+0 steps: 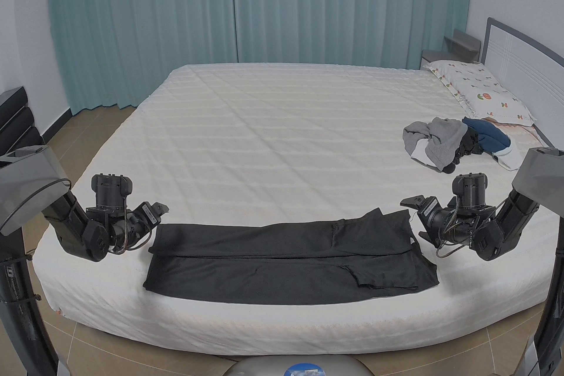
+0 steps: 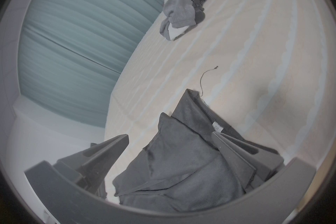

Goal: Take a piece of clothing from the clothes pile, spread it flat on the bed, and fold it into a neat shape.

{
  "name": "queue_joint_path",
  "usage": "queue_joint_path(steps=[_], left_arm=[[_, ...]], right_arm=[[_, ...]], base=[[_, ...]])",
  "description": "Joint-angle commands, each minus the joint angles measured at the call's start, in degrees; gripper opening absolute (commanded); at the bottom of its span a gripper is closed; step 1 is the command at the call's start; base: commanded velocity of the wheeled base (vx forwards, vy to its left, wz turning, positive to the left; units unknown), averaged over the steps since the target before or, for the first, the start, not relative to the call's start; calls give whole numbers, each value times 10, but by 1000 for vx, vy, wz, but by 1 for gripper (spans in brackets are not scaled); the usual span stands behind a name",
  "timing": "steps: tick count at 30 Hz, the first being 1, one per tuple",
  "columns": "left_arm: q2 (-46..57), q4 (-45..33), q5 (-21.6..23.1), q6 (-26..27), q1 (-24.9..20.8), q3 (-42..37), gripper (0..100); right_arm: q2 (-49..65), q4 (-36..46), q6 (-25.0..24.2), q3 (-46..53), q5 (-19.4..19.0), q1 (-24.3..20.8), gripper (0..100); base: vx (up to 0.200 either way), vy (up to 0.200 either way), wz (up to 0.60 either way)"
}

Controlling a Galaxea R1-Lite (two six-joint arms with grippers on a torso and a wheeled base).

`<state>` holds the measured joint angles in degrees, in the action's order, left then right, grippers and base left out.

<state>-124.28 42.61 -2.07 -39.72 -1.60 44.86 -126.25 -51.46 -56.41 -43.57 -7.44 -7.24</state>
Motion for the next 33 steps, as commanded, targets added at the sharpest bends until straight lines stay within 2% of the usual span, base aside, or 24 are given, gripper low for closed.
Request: queue_joint_path(steps=[1, 8, 17, 18, 27, 33], left_arm=[[-61, -2, 22, -3, 7, 67, 100], [-129, -2, 19, -2, 5, 119, 100], [-146, -2, 18, -2, 4, 134, 100], [-146, -2, 18, -2, 4, 134, 0], [-142, 3, -6, -38, 15, 139, 0], [-143, 3, -6, -41, 18, 139, 0]], right_arm=[[-10, -3, -39, 1, -35, 26, 100], [-40, -15, -49, 2, -37, 43, 100], [-51, -56, -60, 11, -52, 53, 100], [-52, -57, -60, 11, -51, 53, 100], [-53, -98, -58, 41, -51, 50, 100], [-53, -102, -59, 44, -51, 50, 100]], base=[[0, 0, 0], [0, 0, 0], [0, 0, 0], [0, 0, 0], [0, 0, 0], [0, 0, 0]])
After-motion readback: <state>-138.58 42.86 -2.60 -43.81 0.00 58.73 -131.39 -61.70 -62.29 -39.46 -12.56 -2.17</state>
